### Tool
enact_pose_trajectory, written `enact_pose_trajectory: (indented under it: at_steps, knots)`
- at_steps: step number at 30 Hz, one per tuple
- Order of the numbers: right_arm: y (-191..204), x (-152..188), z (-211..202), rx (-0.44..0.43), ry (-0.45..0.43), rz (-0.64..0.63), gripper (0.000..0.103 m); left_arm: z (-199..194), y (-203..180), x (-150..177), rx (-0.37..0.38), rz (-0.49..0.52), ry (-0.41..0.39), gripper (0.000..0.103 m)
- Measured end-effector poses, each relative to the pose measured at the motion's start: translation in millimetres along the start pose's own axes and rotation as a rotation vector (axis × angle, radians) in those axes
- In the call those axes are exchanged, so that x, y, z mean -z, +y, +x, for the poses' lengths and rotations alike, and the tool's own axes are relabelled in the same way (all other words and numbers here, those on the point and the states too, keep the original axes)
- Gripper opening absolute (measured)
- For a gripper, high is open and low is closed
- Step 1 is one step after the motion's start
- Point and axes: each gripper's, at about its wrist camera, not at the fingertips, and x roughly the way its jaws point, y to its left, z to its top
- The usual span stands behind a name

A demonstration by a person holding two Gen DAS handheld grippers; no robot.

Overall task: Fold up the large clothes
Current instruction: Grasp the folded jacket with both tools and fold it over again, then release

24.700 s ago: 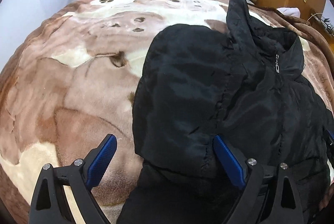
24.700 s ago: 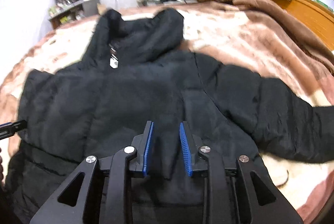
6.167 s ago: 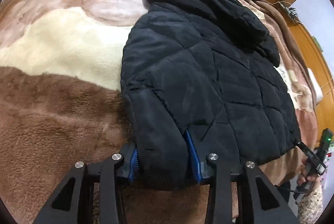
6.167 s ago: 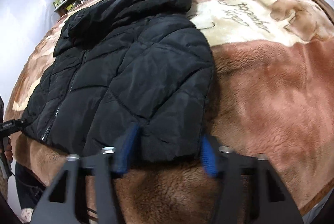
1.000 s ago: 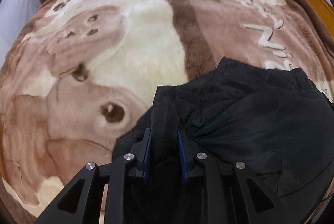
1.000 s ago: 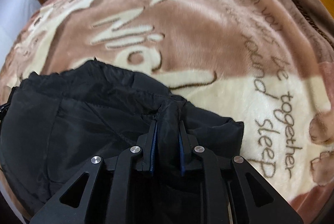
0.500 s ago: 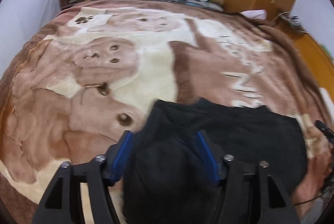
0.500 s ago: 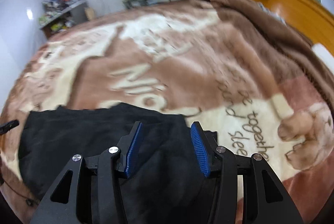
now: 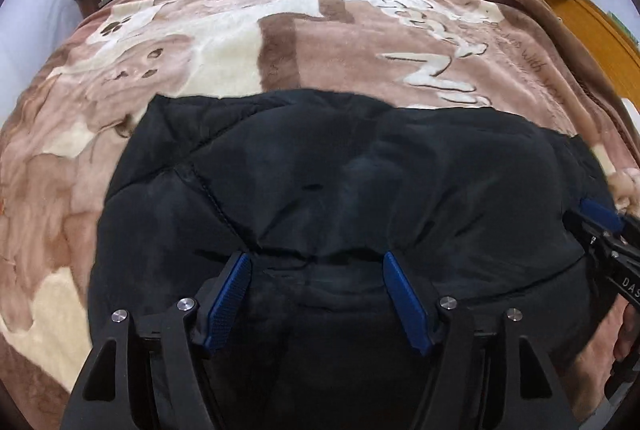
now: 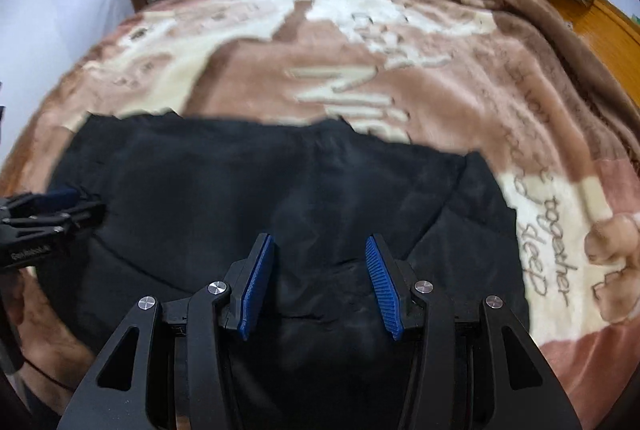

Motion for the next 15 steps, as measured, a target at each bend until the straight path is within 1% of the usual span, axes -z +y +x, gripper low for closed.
enact_pose_trajectory:
  at_steps: [3, 4, 5, 9, 11, 15]
  knots:
    - [-10.2, 8.6, 16.4, -0.044, 0.014, 0.025, 0.049, 17.0, 1.9, 1.8, -0.016, 0.018, 0.025, 0.07]
    - [-11.8, 10.2, 21.7, -0.044, 0.028, 0.03, 0.049, 23.7, -1.9, 3.3, -0.034, 0.054, 0.021, 0.07]
    - [-11.0, 12.0, 27.5, -0.04, 0.042, 0.024, 0.049, 30.0, -1.6, 4.3, -0.038, 0.056, 0.027, 0.07]
    - [-10.0, 16.1, 47.9, -0.018, 0.09, 0.052, 0.049, 46.5, 1.4, 3.2, -0.038, 0.022, 0.047, 0.07]
    - [-6.5, 15.9, 52.0, 0.005, 0.102, 0.036, 0.049, 51.5, 3.3, 2.9, -0.033, 0.011, 0.061, 0.07]
    - [-11.8, 15.2, 53.1, -0.007, 0.125, 0.06, 0.049, 53.4, 3.5, 0.1, -0.032, 0.017, 0.075, 0.07]
